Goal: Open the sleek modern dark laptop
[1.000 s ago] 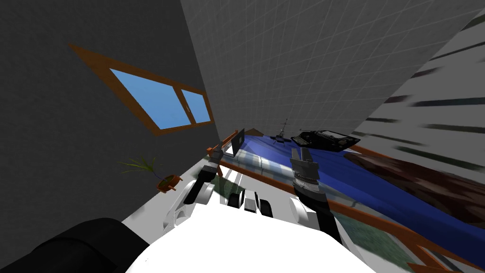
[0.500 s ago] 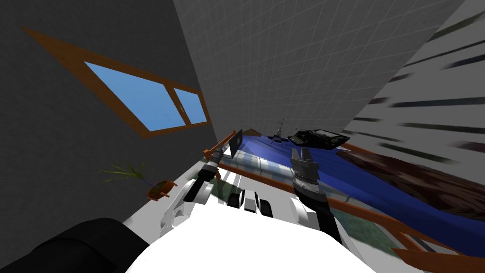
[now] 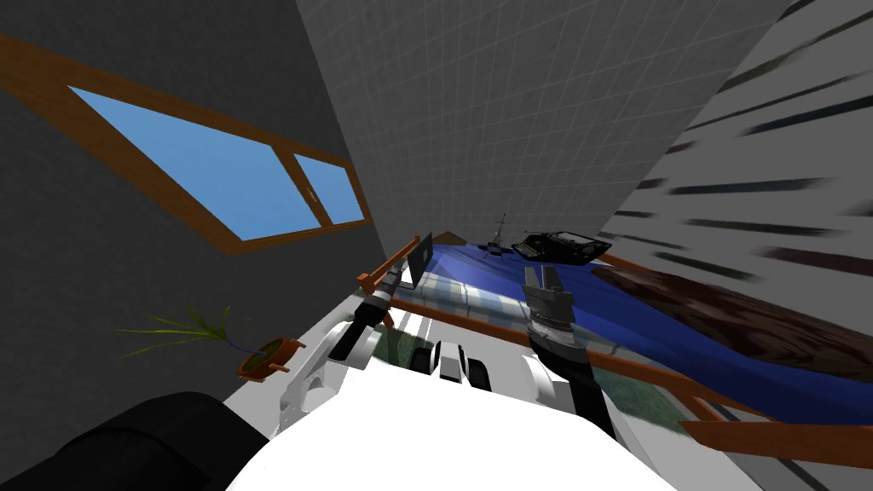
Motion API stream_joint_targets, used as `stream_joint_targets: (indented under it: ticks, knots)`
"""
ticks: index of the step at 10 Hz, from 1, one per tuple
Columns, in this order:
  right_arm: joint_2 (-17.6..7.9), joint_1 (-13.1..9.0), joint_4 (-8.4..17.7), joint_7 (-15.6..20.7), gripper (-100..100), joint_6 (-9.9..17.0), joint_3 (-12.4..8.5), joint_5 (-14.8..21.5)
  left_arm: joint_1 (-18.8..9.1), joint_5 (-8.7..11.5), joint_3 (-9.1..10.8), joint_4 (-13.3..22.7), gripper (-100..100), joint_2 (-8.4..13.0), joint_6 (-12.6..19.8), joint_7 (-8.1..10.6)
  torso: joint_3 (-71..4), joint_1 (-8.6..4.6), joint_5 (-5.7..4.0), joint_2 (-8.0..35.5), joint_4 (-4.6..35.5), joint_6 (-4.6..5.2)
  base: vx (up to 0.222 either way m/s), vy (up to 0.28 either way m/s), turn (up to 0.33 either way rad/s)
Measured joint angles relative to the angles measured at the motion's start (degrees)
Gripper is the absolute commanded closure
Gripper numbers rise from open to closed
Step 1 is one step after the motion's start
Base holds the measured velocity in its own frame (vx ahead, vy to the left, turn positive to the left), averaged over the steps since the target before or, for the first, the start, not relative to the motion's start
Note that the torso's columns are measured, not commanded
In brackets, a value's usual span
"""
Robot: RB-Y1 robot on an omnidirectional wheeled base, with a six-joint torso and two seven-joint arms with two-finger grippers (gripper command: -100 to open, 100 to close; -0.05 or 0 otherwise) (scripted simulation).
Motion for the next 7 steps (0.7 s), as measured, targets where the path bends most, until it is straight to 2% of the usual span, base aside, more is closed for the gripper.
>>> stream_joint_targets:
  ticks: [7]
  knots:
    - [0.0,0.0,0.0,0.0,0,0.0,0.0,0.0,-0.4,-2.3,-0.12,-1.9,-100,5.9,10.8,0.71,0.0,-0.01,0.0,0.0,0.0,0.0,0.039,0.03,-0.121]
